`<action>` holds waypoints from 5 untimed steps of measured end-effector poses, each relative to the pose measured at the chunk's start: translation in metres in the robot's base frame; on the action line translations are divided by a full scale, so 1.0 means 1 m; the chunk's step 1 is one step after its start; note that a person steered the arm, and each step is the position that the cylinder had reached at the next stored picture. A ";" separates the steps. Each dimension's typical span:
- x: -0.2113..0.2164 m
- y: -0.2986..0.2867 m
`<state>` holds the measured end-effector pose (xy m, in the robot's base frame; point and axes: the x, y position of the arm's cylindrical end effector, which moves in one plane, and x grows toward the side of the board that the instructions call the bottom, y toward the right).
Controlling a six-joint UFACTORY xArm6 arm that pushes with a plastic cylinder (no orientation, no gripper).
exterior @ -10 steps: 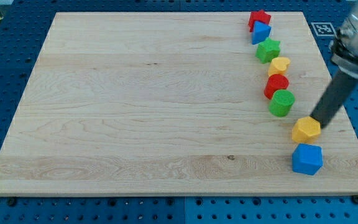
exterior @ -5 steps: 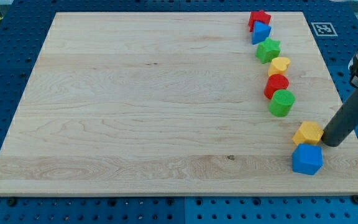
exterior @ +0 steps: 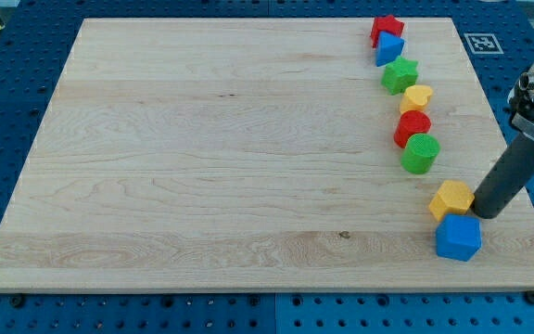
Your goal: Move the yellow hexagon slightly left
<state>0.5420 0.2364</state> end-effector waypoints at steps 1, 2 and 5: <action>0.000 0.000; 0.000 -0.004; 0.009 -0.019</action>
